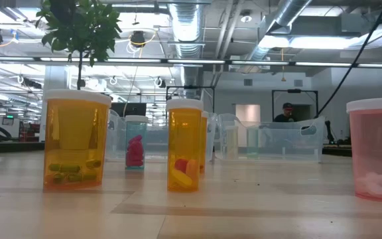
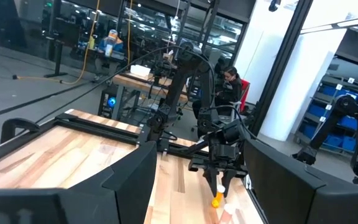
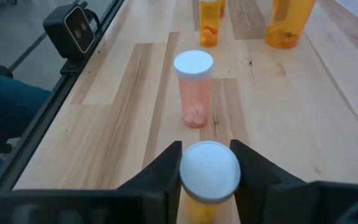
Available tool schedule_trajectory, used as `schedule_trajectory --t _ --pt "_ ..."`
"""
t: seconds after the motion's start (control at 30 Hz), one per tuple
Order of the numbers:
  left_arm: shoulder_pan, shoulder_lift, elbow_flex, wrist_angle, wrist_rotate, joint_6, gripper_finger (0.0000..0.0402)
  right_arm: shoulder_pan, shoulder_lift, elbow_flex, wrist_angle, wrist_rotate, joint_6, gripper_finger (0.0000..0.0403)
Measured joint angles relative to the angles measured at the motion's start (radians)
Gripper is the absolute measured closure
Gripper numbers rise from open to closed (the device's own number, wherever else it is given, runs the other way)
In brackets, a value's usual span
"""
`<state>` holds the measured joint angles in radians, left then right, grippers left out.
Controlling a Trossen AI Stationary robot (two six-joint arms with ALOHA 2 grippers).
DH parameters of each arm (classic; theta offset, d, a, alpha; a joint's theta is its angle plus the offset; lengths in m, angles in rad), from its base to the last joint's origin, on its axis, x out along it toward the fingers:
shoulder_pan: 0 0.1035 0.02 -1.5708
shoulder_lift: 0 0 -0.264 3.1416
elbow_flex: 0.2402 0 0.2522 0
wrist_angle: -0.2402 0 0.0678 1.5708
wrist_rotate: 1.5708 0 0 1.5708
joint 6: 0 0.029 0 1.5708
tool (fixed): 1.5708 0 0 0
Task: Pick and place medicine bottles into bin by pill shape (circle, oval)
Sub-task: Put the right small orange pill bottle into the right transparent bin
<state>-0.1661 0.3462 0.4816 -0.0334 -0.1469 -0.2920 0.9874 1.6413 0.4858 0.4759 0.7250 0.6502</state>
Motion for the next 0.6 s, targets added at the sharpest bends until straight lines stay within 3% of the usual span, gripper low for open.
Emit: schedule_trajectory --t 0.33,0.6 --pt "0.0 0.0 0.0 -0.004 0.0 0.0 0.0166 -0.017 -0.014 0.0 -0.005 0.044 -0.029 0.0281" --pt "0.0 0.0 0.0 -0.009 0.0 0.0 0.0166 -0.116 -0.193 0.0 -0.048 0.072 -0.279 0.0283"
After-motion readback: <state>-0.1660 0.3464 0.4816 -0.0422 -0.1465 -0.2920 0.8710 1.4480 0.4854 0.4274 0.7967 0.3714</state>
